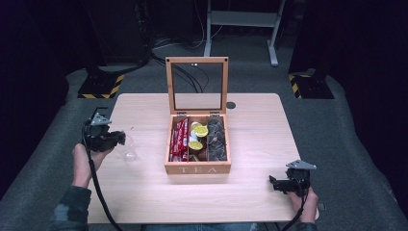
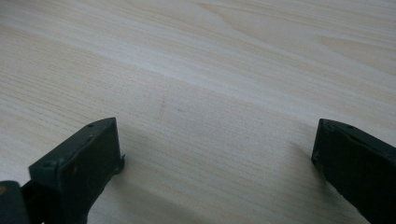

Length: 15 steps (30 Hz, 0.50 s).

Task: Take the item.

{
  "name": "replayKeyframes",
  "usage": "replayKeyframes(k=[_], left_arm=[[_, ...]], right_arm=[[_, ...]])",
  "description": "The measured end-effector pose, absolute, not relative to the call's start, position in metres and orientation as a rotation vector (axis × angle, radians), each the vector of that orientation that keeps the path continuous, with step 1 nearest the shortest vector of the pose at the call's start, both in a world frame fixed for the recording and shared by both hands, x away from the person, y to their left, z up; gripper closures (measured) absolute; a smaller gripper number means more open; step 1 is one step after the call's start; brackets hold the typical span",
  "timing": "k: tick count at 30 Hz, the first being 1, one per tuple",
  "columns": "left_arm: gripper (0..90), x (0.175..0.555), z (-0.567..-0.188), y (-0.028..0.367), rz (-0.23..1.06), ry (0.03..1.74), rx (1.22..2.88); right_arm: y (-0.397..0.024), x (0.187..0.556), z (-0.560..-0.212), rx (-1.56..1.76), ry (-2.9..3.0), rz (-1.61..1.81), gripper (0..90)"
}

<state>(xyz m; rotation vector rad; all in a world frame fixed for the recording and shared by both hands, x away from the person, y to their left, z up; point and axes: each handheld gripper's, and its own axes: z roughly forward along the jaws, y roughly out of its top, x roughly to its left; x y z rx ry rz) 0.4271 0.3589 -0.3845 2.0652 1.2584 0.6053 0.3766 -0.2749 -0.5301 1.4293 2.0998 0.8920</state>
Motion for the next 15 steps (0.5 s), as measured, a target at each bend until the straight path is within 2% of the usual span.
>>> replayKeyframes(k=[15], left_arm=[[75.8, 0.435, -0.413, 0.363, 0.550, 1.282, 2.085]], right_arm=[[-0.275, 0.377, -0.530, 1.430, 2.098, 0.894, 0.4]])
